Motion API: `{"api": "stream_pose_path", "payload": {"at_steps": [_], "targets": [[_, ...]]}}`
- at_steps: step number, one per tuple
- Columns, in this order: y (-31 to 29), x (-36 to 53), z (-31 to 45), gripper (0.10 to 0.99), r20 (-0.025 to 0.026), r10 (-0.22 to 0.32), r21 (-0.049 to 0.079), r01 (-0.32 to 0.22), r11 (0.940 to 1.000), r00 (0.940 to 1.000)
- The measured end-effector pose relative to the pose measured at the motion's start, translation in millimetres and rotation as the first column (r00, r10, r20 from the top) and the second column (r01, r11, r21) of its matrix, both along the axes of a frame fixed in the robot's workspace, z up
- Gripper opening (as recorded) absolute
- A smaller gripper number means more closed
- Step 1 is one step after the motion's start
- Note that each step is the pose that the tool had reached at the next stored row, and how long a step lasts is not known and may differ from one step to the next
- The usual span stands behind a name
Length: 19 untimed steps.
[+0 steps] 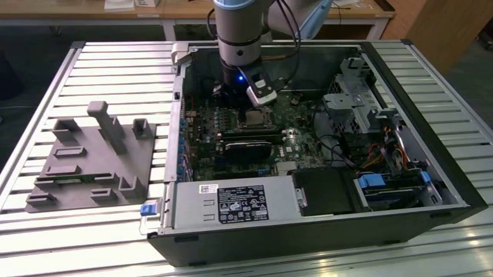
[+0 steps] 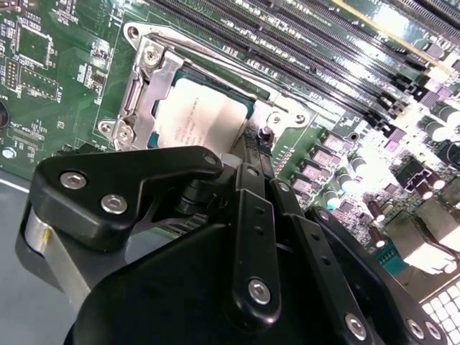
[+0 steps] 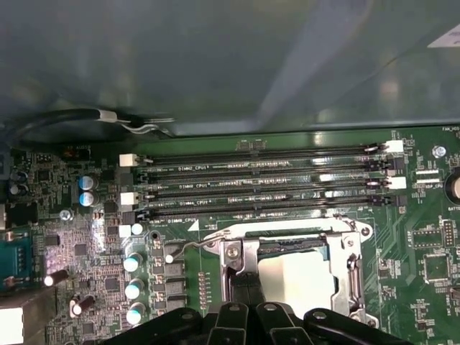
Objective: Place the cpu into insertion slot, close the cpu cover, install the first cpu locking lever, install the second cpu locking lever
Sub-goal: 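Close the cpu cover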
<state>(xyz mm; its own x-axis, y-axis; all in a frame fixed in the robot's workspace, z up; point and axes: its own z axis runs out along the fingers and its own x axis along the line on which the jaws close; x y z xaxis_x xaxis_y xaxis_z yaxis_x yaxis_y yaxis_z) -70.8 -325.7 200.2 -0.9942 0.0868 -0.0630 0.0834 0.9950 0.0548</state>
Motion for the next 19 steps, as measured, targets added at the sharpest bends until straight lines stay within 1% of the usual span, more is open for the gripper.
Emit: {"api": "stream_pose_path", "payload": {"at_steps": [8, 19], "targets": [[-0.1, 0.2, -1.4, 0.106, -0.0002, 0.000, 0.000, 0.000, 1.0000, 1.0000], [-0.1, 5.1, -1.4, 0.106, -0.0004, 0.000, 0.000, 0.000, 1.0000, 1.0000]]}}
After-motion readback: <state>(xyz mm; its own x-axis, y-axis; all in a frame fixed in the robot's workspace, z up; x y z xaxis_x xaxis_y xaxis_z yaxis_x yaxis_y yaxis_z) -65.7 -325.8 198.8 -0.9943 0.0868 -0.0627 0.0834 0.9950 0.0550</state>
